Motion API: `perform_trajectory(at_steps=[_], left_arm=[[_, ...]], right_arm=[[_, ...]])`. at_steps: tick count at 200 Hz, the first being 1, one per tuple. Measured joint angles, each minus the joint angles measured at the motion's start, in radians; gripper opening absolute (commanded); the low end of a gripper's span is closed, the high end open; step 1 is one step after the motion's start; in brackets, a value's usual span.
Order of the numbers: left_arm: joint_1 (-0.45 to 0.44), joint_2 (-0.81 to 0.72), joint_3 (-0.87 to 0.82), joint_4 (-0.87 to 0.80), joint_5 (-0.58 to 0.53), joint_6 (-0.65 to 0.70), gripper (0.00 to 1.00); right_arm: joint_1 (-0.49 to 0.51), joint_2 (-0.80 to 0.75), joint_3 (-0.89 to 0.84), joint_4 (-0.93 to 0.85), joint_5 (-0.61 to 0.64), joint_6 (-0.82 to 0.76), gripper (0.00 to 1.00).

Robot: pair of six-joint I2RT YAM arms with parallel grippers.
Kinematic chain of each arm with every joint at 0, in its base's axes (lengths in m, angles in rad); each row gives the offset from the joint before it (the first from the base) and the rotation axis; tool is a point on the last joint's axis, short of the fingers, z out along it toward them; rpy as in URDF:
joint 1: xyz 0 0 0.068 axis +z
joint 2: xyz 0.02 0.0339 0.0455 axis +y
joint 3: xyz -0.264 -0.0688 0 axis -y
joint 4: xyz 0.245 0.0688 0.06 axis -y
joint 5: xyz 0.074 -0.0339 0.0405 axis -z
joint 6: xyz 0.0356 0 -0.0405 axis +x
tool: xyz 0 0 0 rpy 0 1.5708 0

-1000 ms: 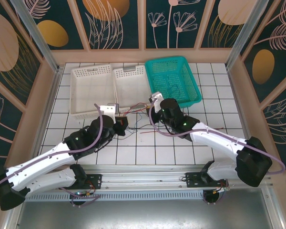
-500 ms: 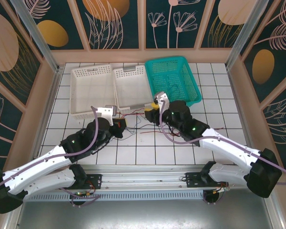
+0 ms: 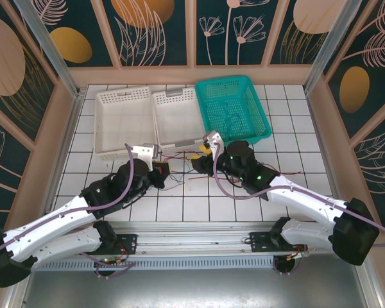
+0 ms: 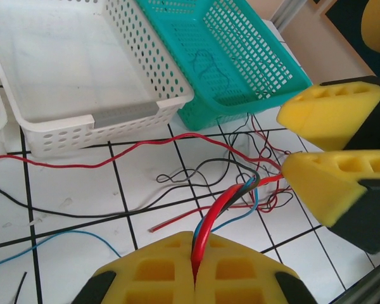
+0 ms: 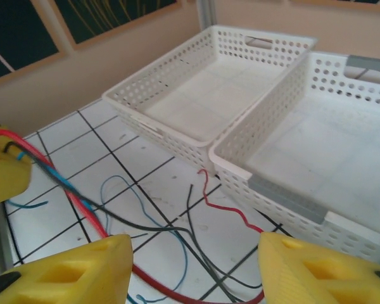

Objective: Untangle the cables

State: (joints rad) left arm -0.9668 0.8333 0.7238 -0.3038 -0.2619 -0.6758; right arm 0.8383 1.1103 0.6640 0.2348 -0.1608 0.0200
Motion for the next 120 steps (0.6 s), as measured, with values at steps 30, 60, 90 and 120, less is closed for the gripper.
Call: perform_trajectory(at_steps=[30, 60, 90, 120], left_arm=[[0.0, -0.014, 0.001, -0.028, -0.008, 0.008, 0.0], [0.0, -0.014, 0.002, -0.04, -0.005, 0.019, 0.0], [0.0, 0.006, 0.002, -0.04, 0.015, 0.029, 0.0], [0.0, 0.01, 0.002, -0.04, 0.027, 0.034, 0.0]], right_arm=[[0.002, -0.072, -0.1, 0.055, -0.049, -0.016, 0.58], [0.002, -0.087, -0.127, 0.093, -0.075, -0.038, 0.58], [0.002, -0.064, -0.127, 0.145, -0.082, -0.068, 0.58], [0.002, -0.015, -0.127, 0.162, -0.083, -0.101, 0.58]])
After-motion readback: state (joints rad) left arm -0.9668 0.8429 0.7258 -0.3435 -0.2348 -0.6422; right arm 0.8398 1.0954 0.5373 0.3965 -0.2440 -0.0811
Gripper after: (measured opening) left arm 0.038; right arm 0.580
